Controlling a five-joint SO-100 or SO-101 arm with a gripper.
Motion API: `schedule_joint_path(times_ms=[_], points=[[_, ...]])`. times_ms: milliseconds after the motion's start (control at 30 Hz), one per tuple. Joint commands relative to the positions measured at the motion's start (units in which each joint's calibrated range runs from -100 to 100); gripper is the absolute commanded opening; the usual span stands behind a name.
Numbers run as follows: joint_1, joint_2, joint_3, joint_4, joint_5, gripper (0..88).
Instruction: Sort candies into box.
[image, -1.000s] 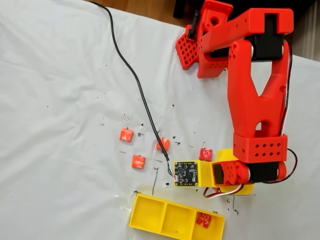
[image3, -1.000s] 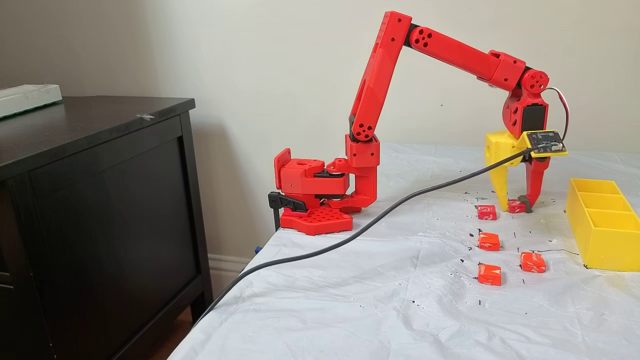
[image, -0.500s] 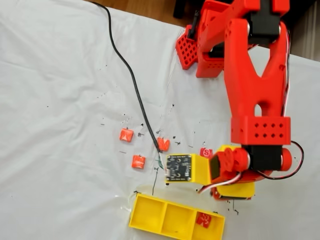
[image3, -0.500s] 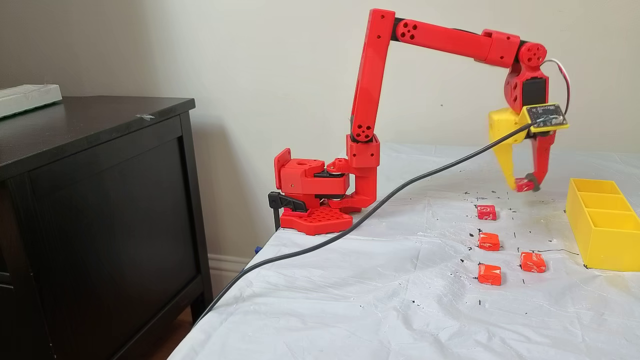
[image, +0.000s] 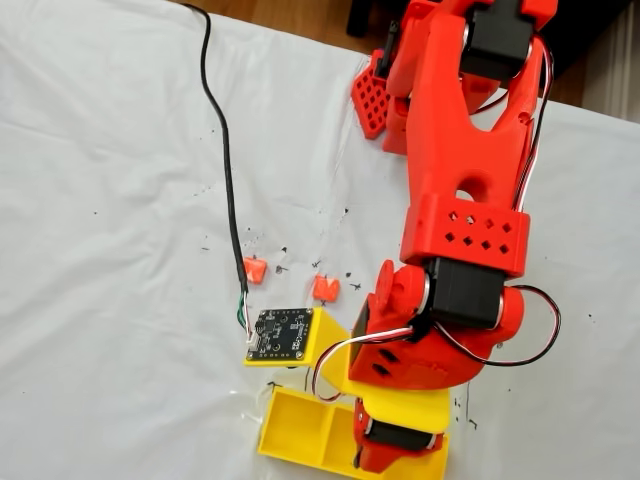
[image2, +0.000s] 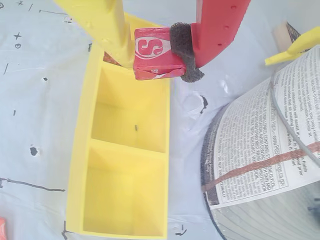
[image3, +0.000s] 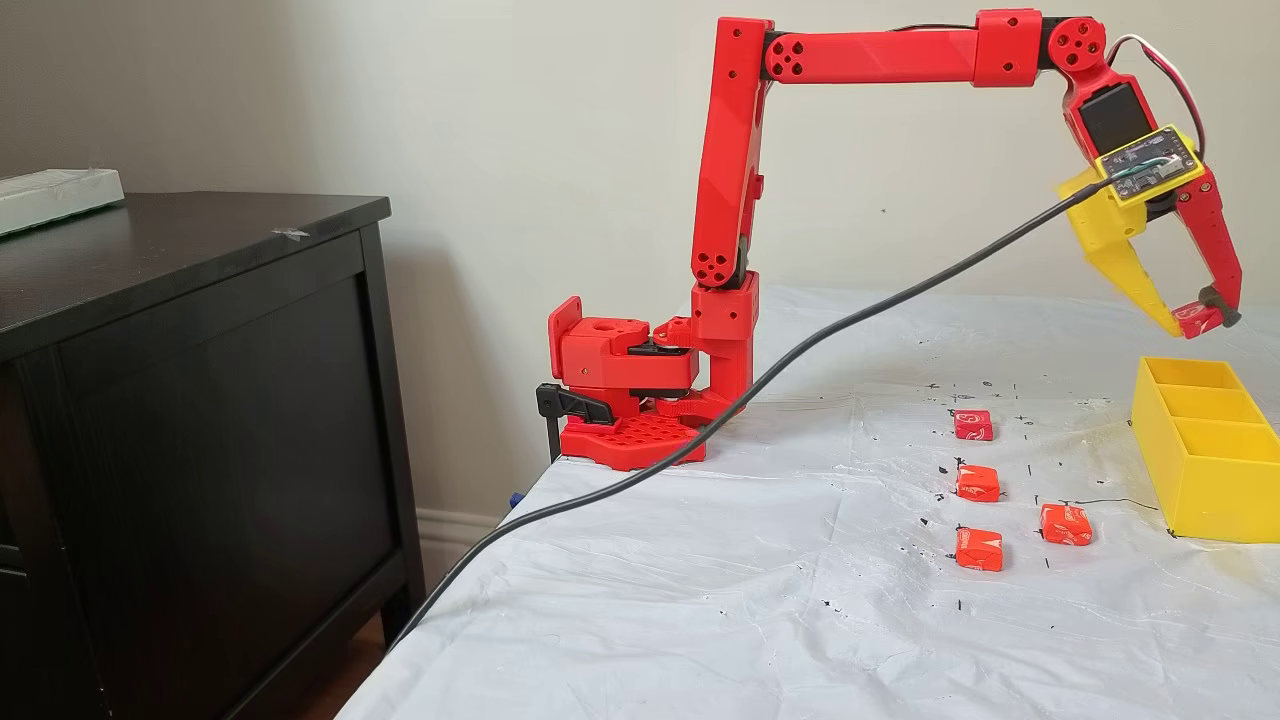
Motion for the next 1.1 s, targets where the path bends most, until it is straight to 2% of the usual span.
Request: schedule_joint_path(times_ms=[0, 1067], points=[[0.2, -1.7, -2.7, -3.1, 1.3, 0.1], [-1.0, 2.4, 0.3, -5.8, 3.3, 0.7]])
